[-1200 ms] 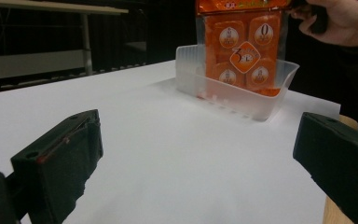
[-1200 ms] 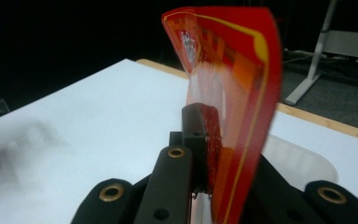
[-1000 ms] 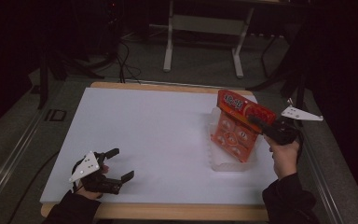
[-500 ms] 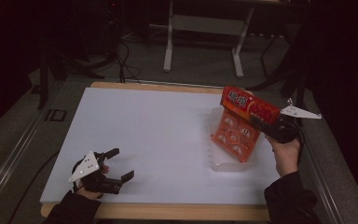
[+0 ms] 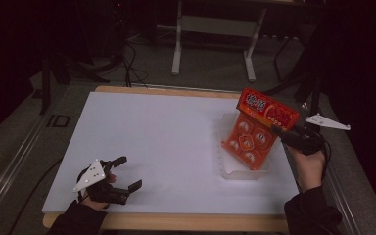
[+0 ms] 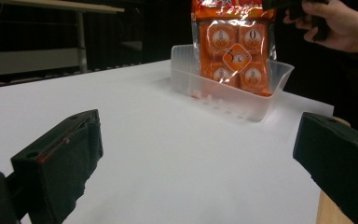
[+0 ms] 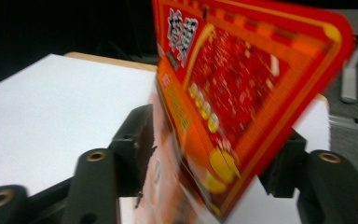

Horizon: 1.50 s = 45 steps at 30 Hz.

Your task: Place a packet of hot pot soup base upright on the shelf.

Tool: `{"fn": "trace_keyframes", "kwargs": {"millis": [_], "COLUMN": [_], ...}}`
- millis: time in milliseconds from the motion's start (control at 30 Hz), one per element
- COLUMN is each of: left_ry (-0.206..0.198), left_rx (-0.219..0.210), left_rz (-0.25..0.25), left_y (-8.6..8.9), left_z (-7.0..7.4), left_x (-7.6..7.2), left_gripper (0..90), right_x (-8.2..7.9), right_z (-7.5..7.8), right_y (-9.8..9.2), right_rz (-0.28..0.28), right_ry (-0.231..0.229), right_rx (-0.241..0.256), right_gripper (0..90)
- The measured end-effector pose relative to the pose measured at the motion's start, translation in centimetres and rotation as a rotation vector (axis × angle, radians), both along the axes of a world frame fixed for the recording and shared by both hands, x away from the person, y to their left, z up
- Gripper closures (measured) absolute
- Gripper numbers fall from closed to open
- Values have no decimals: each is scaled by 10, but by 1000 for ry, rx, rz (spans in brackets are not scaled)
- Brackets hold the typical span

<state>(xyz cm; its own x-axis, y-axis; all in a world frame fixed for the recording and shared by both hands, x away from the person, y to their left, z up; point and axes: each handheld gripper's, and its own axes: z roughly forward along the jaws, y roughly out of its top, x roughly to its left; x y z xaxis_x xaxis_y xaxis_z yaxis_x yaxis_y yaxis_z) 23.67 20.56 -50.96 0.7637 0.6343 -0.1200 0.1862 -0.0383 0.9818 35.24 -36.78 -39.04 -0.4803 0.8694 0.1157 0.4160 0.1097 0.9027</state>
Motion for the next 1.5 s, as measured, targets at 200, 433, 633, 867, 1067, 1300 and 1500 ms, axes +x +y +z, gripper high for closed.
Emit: {"fn": "trace_keyframes", "kwargs": {"millis": [200, 433, 633, 867, 1067, 1300, 1500], "left_ry": [0, 2, 1, -2, -4, -5, -7], "left_rx": [-1, 0, -4, -1, 0, -4, -2], "left_rz": [-6, -9, -10, -13, -13, -14, -18], "left_y": [0, -1, -1, -1, 0, -1, -1], "left_z": [0, 0, 0, 1, 1, 2, 2], "left_x": [0, 0, 0, 0, -1, -1, -2], "left_gripper": [21, 21, 21, 21, 21, 21, 21], "right_x": [-17, -44, -60, -71, -76, -80, -83], "right_z": [-1, 3, 12, 16, 14, 10, 1], "right_y": [-8, -4, 5, 27, 53, 75, 97], "right_rz": [-34, -22, 6, 109, 185, 247, 314], "right_ry": [-8, -41, -79, -96, -93, -113, -122], "right_rx": [-12, -45, -34, 3, 19, 16, -1], "right_gripper": [394, 383, 360, 272, 142, 137, 139]}}
